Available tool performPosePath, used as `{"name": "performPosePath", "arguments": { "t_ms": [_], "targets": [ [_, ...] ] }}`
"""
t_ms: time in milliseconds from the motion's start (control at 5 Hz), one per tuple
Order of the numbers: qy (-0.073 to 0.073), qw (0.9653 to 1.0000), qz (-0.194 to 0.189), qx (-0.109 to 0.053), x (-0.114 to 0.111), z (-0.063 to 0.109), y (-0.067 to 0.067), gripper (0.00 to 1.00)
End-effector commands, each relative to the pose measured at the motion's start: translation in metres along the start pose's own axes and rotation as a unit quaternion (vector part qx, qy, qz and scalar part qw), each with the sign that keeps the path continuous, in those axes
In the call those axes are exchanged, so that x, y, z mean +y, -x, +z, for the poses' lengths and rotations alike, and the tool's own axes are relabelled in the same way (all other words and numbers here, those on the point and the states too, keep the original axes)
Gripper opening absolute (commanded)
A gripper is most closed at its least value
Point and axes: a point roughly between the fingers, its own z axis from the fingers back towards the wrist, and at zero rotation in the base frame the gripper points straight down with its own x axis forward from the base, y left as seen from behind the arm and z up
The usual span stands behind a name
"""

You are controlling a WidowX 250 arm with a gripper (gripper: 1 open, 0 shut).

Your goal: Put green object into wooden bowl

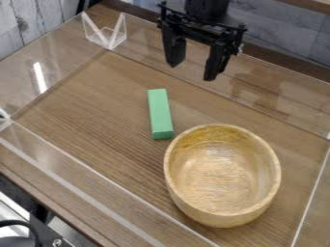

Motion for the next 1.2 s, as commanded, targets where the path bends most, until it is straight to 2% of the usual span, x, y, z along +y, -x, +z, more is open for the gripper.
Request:
{"name": "performPosePath", "arguments": {
  "t_ms": [0, 200, 400, 600, 800, 1000],
  "targets": [
    [-0.002, 0.9998, -0.020, -0.003, 0.000, -0.001, -0.004, 1.00],
    [0.000, 0.9997, -0.022, -0.007, 0.001, 0.009, -0.004, 1.00],
    [0.002, 0.9992, -0.036, -0.017, 0.001, 0.035, 0.000, 1.00],
    [0.001, 0.9988, -0.043, -0.024, -0.002, 0.047, 0.007, 1.00],
    [0.000, 0.9988, -0.046, -0.017, -0.006, 0.050, 0.010, 1.00],
    [0.002, 0.9995, -0.029, -0.008, -0.016, 0.040, 0.006, 0.00]
  ]
}}
